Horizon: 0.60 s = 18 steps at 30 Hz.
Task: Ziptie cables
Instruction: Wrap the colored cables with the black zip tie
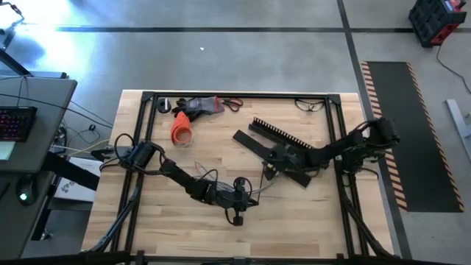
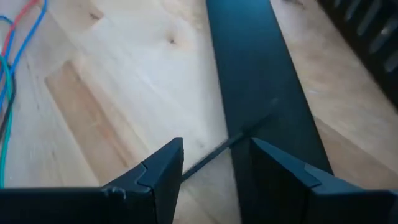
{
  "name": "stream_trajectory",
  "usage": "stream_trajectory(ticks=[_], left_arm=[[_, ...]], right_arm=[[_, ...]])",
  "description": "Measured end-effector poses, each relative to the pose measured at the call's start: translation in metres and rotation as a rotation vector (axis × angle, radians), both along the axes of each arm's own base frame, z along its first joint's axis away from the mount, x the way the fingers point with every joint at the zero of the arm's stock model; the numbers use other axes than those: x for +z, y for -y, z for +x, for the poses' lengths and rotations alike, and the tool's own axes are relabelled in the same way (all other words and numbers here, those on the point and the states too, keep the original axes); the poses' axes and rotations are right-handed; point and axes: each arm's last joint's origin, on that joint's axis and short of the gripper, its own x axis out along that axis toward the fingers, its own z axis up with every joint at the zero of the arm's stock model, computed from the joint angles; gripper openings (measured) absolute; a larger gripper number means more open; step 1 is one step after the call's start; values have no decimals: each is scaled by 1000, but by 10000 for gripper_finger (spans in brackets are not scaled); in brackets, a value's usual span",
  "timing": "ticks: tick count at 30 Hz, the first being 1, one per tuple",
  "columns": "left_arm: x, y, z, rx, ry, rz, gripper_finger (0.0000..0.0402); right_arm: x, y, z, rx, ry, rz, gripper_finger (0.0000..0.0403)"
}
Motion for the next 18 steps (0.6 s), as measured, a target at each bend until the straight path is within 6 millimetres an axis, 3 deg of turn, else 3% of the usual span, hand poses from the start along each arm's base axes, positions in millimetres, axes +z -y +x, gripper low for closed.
stream_trajectory(ticks=[6, 15, 18], left_arm=[[0, 0, 0, -10, 1, 24, 0], [1, 0, 0, -17, 11, 37, 0], [1, 1, 0, -17, 14, 36, 0]], right_arm=[[-2, 12, 2, -13, 1, 59, 170], [-10, 8, 14, 95, 55, 64, 169], [-15, -2, 17, 158, 71, 43, 150]])
